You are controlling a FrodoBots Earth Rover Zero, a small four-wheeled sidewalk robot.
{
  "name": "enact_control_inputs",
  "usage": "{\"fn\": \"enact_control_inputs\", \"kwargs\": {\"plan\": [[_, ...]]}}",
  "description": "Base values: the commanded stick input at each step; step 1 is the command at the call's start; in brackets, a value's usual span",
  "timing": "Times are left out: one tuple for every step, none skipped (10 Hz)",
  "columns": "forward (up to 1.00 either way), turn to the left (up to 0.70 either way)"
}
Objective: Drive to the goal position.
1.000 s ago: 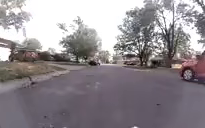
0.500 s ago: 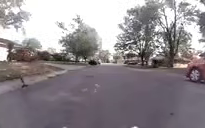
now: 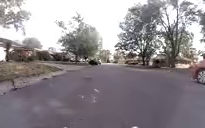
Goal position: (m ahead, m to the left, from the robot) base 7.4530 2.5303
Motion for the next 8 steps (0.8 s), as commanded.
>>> {"fn": "enact_control_inputs", "kwargs": {"plan": [[0.85, 0.00], [0.85, 0.00], [0.85, 0.00], [0.85, 0.00], [0.85, 0.00], [0.85, 0.00], [0.85, 0.00], [0.85, 0.00]]}}
